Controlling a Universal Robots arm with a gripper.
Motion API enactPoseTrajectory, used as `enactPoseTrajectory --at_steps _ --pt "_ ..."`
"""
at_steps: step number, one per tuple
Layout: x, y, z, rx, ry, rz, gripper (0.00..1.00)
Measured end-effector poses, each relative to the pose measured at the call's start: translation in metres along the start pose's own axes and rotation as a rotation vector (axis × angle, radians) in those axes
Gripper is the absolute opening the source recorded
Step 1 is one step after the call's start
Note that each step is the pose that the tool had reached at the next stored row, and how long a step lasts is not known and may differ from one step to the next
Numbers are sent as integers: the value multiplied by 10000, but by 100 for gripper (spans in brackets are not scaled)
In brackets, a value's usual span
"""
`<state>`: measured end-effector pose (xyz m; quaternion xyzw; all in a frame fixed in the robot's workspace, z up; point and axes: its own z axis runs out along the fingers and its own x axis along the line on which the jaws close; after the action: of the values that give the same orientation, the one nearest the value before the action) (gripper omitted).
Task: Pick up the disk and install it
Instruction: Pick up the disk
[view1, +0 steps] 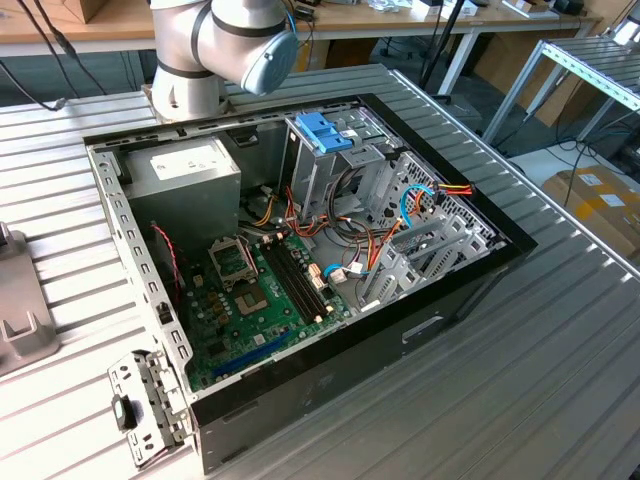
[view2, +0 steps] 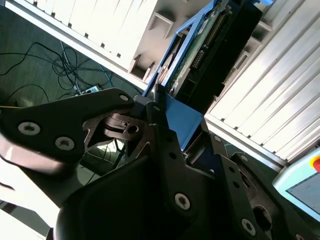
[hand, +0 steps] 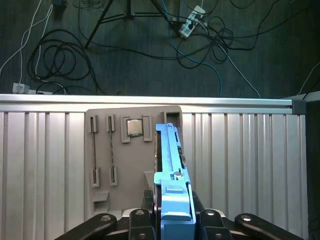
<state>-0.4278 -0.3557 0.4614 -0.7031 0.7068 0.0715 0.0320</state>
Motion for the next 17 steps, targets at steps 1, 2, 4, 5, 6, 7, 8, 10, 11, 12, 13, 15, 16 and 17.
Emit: enactPoseTrajectory --at_steps 1,2,4,5,6,7,8,10,11,12,13,15,16,17 --pt "13 -20 0 -8 -1 1 37" --pt "18 -39 -1 -20 0 3 37" --pt "24 -101 -1 -47 0 7 37" --pt "25 -137 -1 -62 0 10 37" --pt "26 -174 -1 -76 0 12 37" --pt "27 -212 -1 -91 0 14 37" --pt "27 -253 -1 -107 0 16 37" --pt "27 -280 0 -117 -1 18 37" --pt "27 -296 1 -127 -1 19 37" --pt "28 -307 3 -134 0 20 37" --pt "29 -316 10 -142 0 22 37" --pt "31 -328 25 -152 -1 24 37" --pt "32 -329 28 -154 0 23 37" --pt "32 -329 30 -155 0 23 37"
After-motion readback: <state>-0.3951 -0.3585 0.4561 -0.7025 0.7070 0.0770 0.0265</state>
